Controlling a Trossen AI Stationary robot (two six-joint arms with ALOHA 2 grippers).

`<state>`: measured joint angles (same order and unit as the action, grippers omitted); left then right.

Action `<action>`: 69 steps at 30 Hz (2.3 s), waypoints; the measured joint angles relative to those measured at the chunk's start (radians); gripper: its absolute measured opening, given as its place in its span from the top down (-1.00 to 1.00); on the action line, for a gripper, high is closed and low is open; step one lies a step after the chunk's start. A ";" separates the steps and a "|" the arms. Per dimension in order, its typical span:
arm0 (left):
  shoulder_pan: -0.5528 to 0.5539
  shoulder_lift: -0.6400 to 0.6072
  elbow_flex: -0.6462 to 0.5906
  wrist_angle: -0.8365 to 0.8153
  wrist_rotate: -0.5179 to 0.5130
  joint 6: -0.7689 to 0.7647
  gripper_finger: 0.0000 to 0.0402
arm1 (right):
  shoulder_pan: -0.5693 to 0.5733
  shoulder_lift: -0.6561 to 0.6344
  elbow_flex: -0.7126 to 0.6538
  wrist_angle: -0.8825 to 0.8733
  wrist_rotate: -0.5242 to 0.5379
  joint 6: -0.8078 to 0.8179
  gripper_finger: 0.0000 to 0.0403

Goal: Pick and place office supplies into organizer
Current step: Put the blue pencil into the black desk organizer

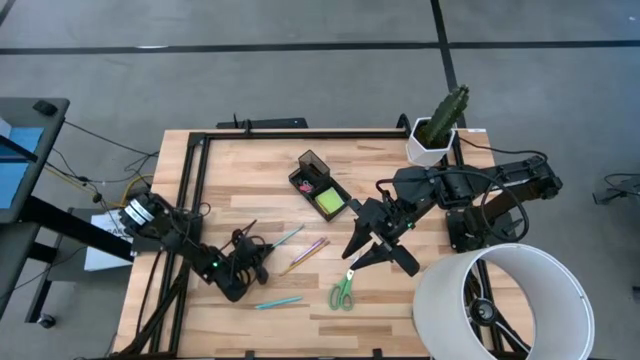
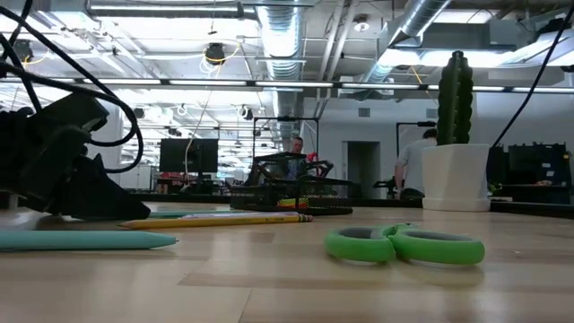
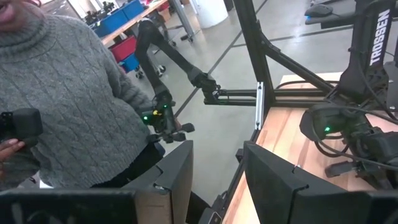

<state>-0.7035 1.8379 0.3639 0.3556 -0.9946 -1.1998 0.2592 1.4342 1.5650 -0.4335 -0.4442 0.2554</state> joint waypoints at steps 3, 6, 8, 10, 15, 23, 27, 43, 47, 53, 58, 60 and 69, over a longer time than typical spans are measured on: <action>0.030 -0.057 0.016 -0.002 0.050 0.053 0.96 | 0.000 0.000 0.000 0.000 0.000 0.000 0.34; 0.072 -0.129 0.028 -0.028 0.112 0.122 0.96 | 0.000 0.000 0.000 0.000 0.000 0.000 0.34; 0.105 -0.195 0.029 -0.040 0.153 0.168 0.96 | 0.000 0.000 0.000 0.000 0.000 0.000 0.34; 0.146 -0.271 0.030 -0.053 0.172 0.232 0.96 | 0.000 0.000 0.000 0.000 0.000 -0.001 0.33; 0.249 -0.493 0.031 -0.068 0.210 0.523 0.96 | 0.000 0.000 0.000 0.000 0.000 -0.001 0.34; 0.494 -0.825 0.264 -0.539 0.360 1.100 0.97 | 0.002 0.000 0.000 0.000 0.000 -0.002 0.34; 0.626 -0.836 0.499 -0.894 0.415 1.364 0.97 | 0.002 0.000 0.000 0.001 0.000 -0.002 0.34; 0.983 -0.391 0.900 -1.143 0.572 2.174 0.96 | 0.002 0.039 0.000 0.026 -0.001 0.019 0.34; 1.022 -0.288 0.950 -1.140 0.591 2.198 0.96 | 0.002 0.059 -0.003 0.018 0.000 0.089 0.34; 1.038 -0.213 0.997 -1.129 0.637 2.291 0.96 | 0.003 0.080 -0.001 0.013 0.000 0.104 0.34; 1.038 -0.211 0.997 -1.080 0.696 2.491 0.93 | 0.003 0.077 -0.001 0.016 -0.001 0.104 0.34; 1.037 -0.211 0.997 -1.086 0.700 2.529 0.91 | 0.003 0.077 -0.001 0.016 -0.001 0.104 0.33; 1.029 -0.164 0.996 -1.057 0.656 2.547 0.87 | 0.003 0.077 -0.001 0.015 -0.002 0.105 0.34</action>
<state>0.3251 1.6741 1.3598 -0.7013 -0.3385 1.3471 0.2619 1.5112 1.5642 -0.4187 -0.4458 0.3599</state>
